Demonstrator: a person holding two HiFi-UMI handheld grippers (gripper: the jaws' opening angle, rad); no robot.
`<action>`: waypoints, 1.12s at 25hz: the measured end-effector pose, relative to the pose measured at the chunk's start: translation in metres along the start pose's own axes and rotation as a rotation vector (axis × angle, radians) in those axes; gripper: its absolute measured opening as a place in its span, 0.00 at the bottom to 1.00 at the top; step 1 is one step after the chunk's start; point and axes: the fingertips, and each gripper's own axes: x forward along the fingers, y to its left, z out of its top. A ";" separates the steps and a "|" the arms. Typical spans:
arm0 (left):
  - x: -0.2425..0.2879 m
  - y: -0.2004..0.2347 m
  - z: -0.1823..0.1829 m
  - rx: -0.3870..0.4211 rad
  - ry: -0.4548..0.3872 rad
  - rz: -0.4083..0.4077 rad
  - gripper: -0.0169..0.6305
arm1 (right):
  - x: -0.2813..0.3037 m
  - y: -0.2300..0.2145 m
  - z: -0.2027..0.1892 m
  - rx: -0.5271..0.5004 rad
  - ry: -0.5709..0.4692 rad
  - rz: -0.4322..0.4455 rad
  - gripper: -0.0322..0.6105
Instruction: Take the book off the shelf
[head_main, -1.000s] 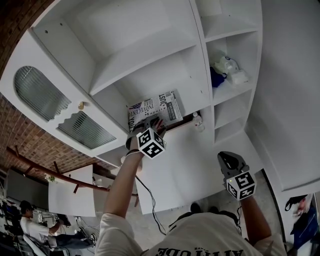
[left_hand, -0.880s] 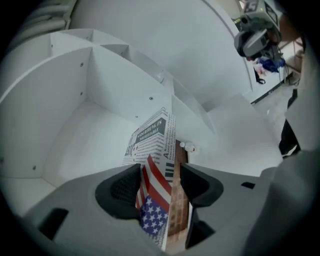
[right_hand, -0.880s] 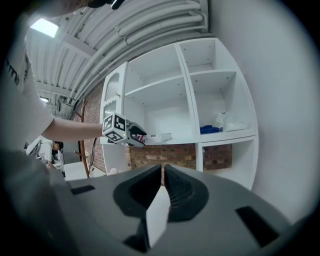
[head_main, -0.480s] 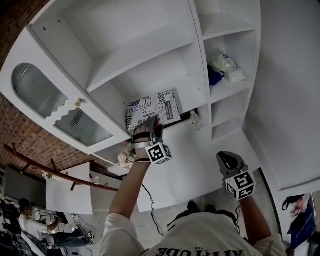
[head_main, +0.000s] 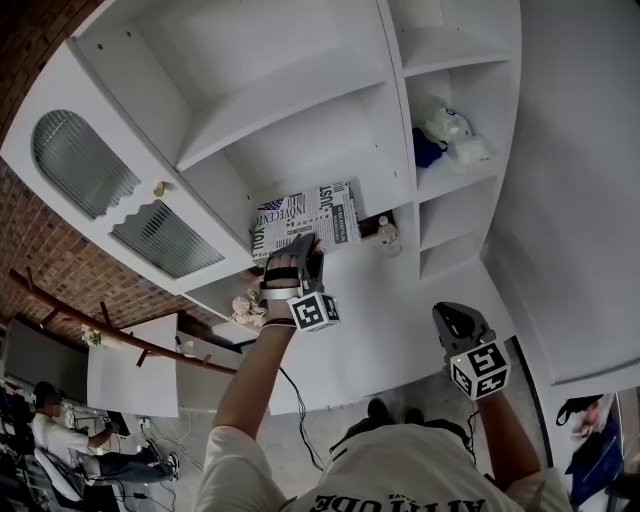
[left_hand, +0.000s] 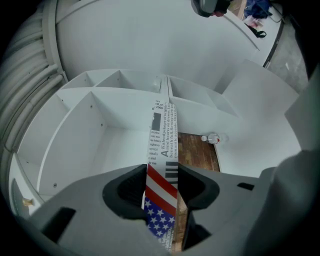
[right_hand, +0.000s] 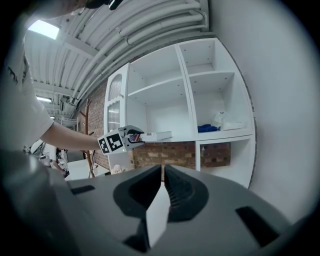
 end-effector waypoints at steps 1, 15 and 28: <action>-0.006 0.003 0.002 -0.010 -0.001 0.002 0.32 | -0.002 0.000 0.000 -0.001 0.000 0.004 0.11; -0.076 0.055 0.028 -0.199 -0.073 0.127 0.30 | -0.019 0.011 0.000 -0.014 -0.025 0.069 0.11; -0.163 0.086 0.047 -0.308 -0.128 0.220 0.30 | -0.014 0.038 0.002 -0.026 -0.029 0.154 0.11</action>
